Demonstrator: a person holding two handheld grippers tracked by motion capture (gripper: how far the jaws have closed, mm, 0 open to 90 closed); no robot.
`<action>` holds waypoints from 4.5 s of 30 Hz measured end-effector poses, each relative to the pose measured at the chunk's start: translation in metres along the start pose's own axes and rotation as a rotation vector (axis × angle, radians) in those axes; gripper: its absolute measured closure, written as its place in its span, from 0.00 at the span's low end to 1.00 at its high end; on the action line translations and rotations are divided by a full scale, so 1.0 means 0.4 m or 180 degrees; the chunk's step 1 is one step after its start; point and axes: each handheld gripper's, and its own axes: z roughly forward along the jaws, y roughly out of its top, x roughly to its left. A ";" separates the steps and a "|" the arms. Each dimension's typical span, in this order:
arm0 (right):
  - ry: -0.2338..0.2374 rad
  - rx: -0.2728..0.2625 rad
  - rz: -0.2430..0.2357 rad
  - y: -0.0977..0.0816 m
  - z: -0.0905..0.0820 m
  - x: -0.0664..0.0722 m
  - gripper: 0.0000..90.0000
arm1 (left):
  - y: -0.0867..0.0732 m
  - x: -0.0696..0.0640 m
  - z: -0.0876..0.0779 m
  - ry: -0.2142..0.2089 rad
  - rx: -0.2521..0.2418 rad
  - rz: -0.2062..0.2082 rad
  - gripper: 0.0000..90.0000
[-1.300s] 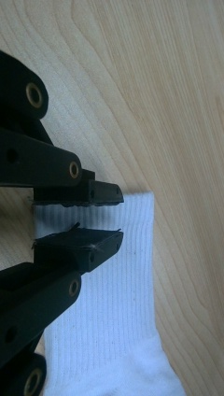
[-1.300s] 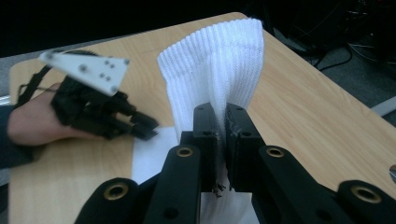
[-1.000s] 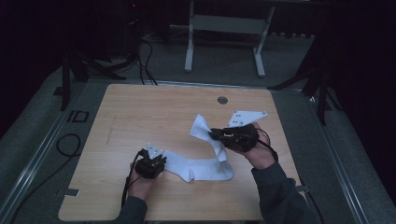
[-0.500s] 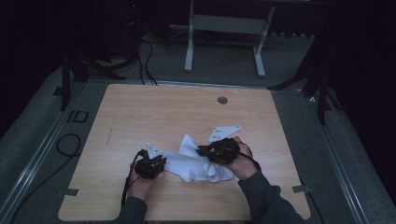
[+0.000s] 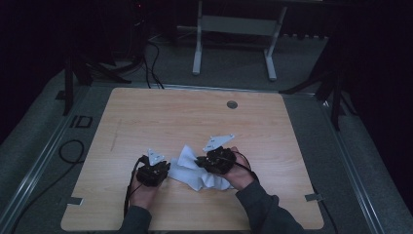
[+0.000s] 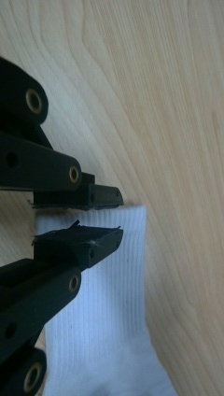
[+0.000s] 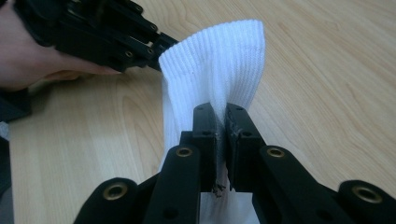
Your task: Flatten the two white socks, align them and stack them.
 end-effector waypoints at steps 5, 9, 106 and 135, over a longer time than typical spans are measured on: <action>-0.0003 0.0094 0.0079 0.009 0.039 0.012 0.93 | 0.000 0.020 -0.014 0.0050 -0.0024 -0.0021 0.94; -0.0053 0.0174 0.0085 0.017 0.066 0.022 0.93 | -0.001 0.024 -0.015 0.0039 0.0015 -0.0006 0.99; -0.0188 0.0099 0.0233 -0.040 0.058 0.029 0.71 | 0.005 -0.044 0.022 -0.0030 0.0185 0.0358 0.98; -0.0621 0.0189 0.0995 -0.245 -0.047 -0.075 0.68 | 0.004 -0.043 0.022 -0.0036 0.0183 0.0350 0.98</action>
